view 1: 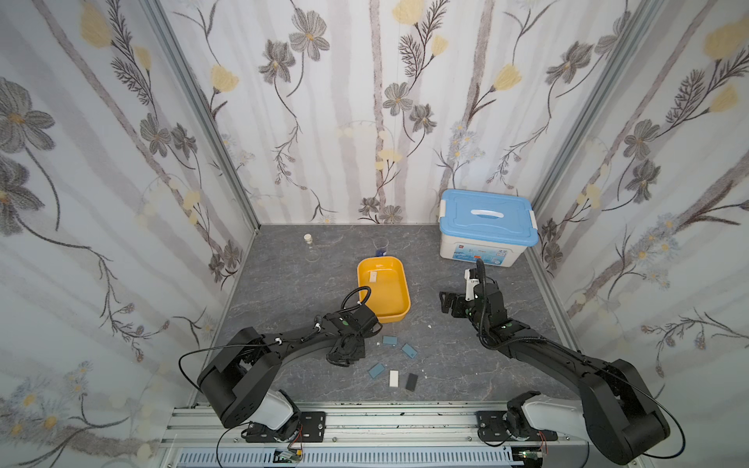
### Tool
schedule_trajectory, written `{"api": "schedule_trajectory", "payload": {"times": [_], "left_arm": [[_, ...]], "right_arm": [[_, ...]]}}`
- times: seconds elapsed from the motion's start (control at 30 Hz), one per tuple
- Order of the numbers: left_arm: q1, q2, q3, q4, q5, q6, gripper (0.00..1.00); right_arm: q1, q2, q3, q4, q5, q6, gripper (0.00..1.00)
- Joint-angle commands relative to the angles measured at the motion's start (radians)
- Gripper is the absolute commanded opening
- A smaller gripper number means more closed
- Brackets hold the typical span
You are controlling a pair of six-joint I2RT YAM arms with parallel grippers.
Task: Put the eraser in the storage box
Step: Pick up the eraser from the center of the board, then place the eraser in the storage box.
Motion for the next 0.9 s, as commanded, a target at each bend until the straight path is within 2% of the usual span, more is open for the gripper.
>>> {"api": "schedule_trajectory", "payload": {"times": [0.0,0.3,0.53,0.87], "left_arm": [[0.0,0.011,-0.01,0.019,0.056,0.002,0.22],[0.009,-0.091,0.072,-0.102,-0.011,0.032,0.22],[0.04,-0.172,0.212,-0.213,-0.047,0.089,0.23],[0.102,0.002,0.508,-0.239,-0.037,0.264,0.24]], "right_arm": [[0.001,0.005,0.002,0.029,0.003,0.014,1.0],[0.0,0.002,0.004,0.023,0.015,0.011,1.0],[0.001,-0.011,0.014,0.008,0.029,0.001,1.0],[-0.001,-0.024,0.021,-0.001,0.045,-0.004,1.0]]}}
